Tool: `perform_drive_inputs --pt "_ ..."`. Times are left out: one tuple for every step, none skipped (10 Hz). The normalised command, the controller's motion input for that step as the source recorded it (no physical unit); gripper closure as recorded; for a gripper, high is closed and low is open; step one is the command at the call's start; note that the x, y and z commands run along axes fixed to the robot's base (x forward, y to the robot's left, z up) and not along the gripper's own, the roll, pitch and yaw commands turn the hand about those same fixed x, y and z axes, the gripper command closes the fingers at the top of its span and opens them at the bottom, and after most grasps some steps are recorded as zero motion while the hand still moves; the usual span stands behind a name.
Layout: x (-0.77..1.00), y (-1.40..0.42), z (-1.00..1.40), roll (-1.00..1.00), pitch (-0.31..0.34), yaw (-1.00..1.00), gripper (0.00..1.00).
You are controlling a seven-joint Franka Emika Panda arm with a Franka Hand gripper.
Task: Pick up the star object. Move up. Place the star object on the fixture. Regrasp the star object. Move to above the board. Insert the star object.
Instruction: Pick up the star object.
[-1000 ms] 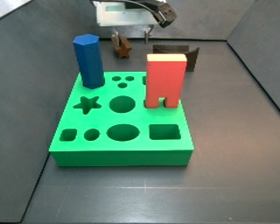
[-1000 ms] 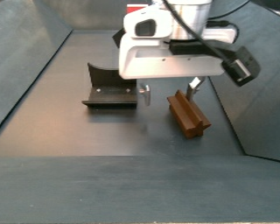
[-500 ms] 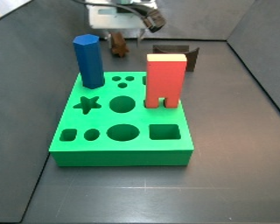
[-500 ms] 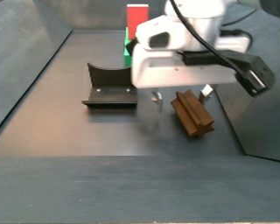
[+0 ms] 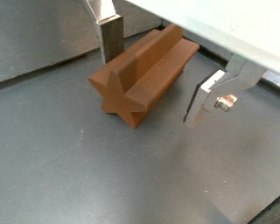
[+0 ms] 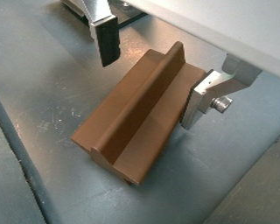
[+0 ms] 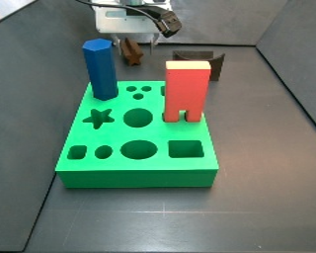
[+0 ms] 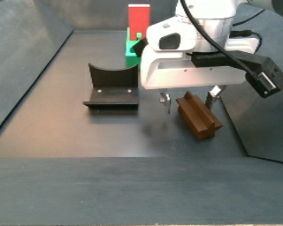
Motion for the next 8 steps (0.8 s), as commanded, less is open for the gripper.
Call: perform_drive_inputs --pt "-0.03 -0.01 -0.84 0.12 -0.184 0.04 0.0" --pt "0.0 0.0 0.0 0.0 0.0 0.0 0.0" --pt "0.0 0.0 0.0 0.0 0.0 0.0 1.0" --pt "0.0 0.0 0.0 0.0 0.0 0.0 1.0" --pt "0.0 0.0 0.0 0.0 0.0 0.0 1.0" --pt "0.0 0.0 0.0 0.0 0.0 0.0 1.0" --pt "0.0 0.0 0.0 0.0 0.0 0.0 1.0" --pt "0.0 0.0 0.0 0.0 0.0 0.0 1.0"
